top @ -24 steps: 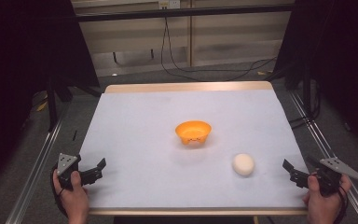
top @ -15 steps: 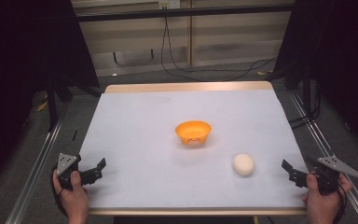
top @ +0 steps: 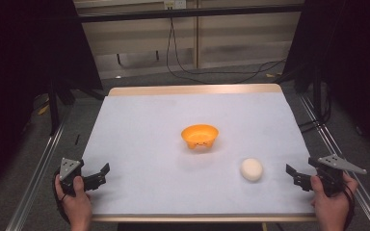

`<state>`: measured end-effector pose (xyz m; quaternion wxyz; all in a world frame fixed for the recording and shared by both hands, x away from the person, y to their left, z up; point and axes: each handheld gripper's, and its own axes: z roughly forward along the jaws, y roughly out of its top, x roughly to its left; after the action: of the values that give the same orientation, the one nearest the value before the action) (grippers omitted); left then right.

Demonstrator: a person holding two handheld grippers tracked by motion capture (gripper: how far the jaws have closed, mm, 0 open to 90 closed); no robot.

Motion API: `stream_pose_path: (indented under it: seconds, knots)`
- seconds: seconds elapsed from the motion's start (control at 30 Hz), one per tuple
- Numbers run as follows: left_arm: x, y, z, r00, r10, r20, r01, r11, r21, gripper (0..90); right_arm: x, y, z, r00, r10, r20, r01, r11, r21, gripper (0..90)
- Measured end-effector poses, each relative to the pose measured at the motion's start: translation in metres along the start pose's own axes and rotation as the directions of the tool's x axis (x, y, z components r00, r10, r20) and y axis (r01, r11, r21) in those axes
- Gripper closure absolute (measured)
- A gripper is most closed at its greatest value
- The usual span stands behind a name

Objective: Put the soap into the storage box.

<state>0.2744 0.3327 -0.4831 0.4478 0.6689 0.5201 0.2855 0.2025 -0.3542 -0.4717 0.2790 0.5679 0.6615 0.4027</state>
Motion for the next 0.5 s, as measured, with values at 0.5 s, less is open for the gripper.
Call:
stream_pose_path:
  seconds: [0.5]
  knots:
    - [0.000,0.000,0.000,1.0000,0.004,-0.001,-0.004,1.0000,-0.001,0.0,0.018,0.012,0.014,0.9904,-0.066,-0.121,0.080,0.990,0.118,10.9]
